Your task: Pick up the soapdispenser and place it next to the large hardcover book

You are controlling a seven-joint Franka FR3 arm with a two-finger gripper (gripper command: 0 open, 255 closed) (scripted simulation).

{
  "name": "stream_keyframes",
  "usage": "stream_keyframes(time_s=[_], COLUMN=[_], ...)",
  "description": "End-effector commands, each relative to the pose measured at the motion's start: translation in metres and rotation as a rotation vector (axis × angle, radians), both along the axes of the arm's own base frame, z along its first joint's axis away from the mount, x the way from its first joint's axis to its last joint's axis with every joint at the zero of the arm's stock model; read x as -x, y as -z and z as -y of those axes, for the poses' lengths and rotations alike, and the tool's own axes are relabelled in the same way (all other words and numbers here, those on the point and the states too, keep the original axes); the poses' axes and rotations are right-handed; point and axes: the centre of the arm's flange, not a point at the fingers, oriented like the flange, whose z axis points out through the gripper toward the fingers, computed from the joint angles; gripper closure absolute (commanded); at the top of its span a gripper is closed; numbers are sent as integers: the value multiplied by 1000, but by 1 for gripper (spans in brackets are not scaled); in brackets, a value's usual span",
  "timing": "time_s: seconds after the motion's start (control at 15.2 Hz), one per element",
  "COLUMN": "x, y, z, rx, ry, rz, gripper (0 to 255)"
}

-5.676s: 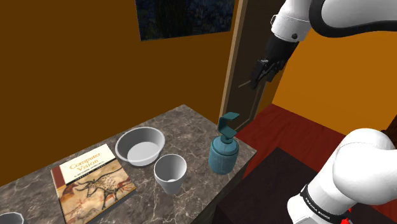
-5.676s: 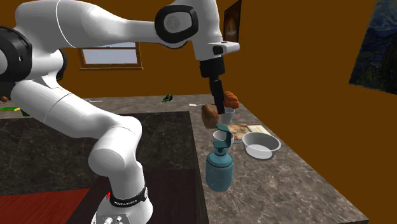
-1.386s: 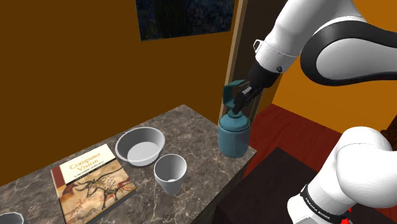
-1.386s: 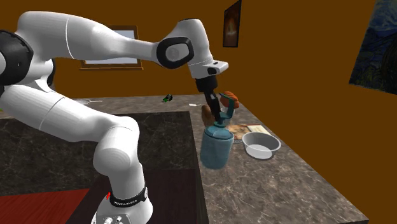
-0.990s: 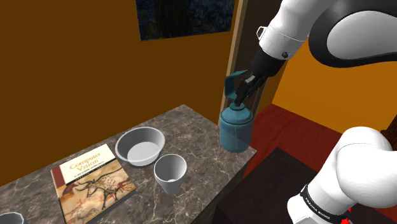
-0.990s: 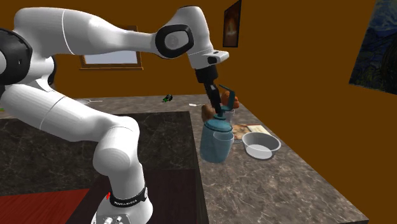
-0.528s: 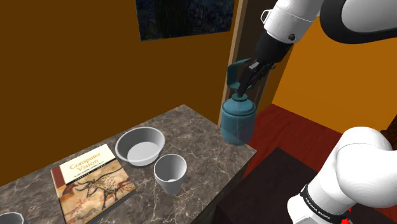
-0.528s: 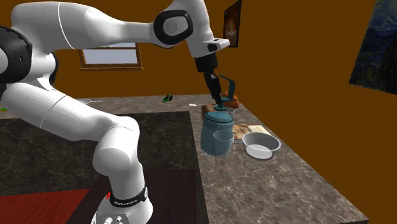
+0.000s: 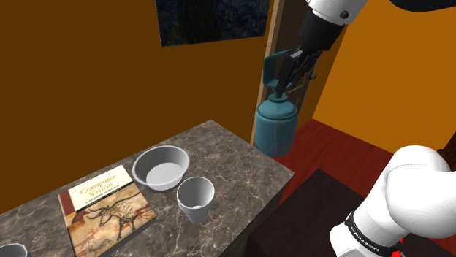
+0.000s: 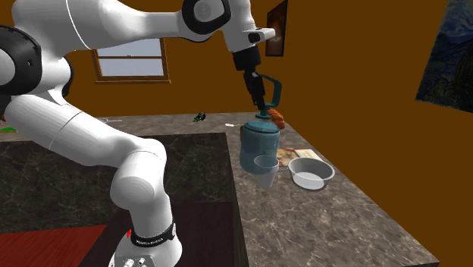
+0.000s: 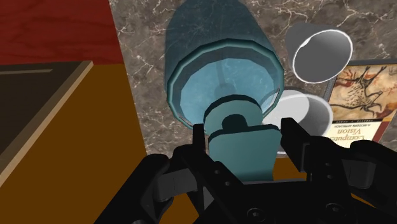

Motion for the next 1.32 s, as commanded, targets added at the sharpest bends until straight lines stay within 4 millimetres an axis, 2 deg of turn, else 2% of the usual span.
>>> stream_keyframes(time_s=[0.0, 1.25], x=[0, 0], y=[-11, -111], z=[1, 1], rx=[0, 0], ry=[0, 0], rz=[1, 1], gripper=[255, 255])
